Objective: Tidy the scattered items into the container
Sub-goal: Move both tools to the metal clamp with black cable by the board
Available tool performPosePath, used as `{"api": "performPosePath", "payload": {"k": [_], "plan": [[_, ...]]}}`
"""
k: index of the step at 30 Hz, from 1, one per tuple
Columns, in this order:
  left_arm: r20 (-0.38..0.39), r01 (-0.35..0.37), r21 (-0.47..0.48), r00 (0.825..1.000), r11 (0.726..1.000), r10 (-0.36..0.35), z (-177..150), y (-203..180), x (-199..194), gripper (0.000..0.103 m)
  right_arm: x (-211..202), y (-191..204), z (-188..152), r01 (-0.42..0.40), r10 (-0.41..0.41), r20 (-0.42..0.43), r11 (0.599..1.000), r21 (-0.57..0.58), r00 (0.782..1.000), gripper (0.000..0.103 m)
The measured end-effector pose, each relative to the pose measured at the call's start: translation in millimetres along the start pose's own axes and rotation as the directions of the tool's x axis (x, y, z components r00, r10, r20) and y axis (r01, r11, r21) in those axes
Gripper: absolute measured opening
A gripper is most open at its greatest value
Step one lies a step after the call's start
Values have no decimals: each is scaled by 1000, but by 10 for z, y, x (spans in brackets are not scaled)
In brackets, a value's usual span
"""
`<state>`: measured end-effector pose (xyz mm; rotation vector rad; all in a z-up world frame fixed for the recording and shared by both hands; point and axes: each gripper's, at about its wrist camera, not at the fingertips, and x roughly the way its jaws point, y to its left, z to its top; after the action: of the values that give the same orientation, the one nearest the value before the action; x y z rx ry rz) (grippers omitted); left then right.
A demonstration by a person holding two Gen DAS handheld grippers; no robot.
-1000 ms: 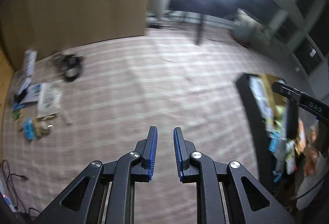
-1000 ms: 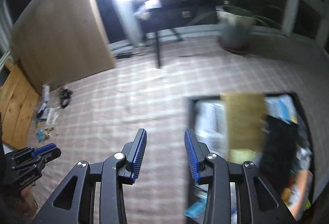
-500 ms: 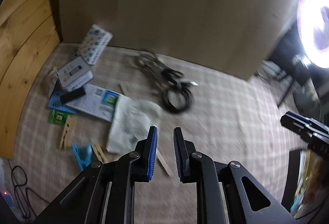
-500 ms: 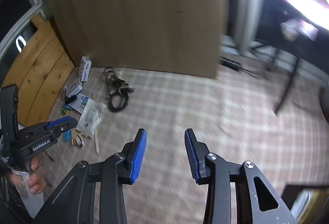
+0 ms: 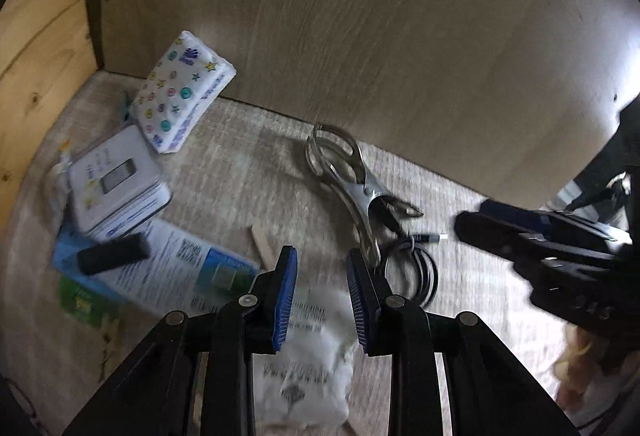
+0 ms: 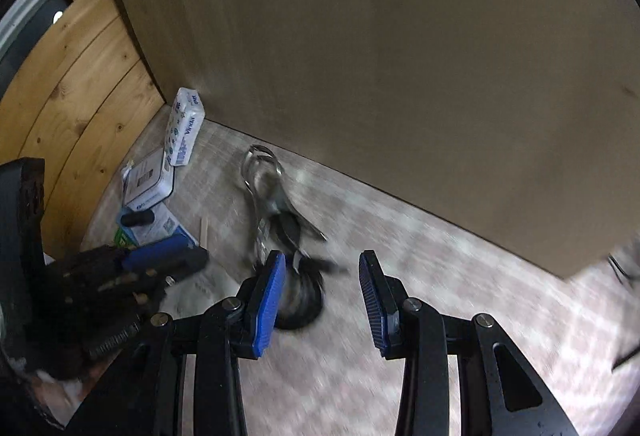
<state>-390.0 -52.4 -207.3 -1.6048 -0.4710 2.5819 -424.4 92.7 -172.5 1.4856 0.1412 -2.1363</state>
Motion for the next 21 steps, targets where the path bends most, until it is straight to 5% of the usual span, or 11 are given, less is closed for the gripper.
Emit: {"api": "performPosePath", "payload": {"k": [9,21], "plan": [[-26,52,23,998,998,-51,61,-71,287,28,597,30,293,-75,76,-84,997,19,994,35],[-49,94,33,995,995,-92,49,-190,442,20,659,-125,233,-193,203,-95,975,111,974,29]]}}
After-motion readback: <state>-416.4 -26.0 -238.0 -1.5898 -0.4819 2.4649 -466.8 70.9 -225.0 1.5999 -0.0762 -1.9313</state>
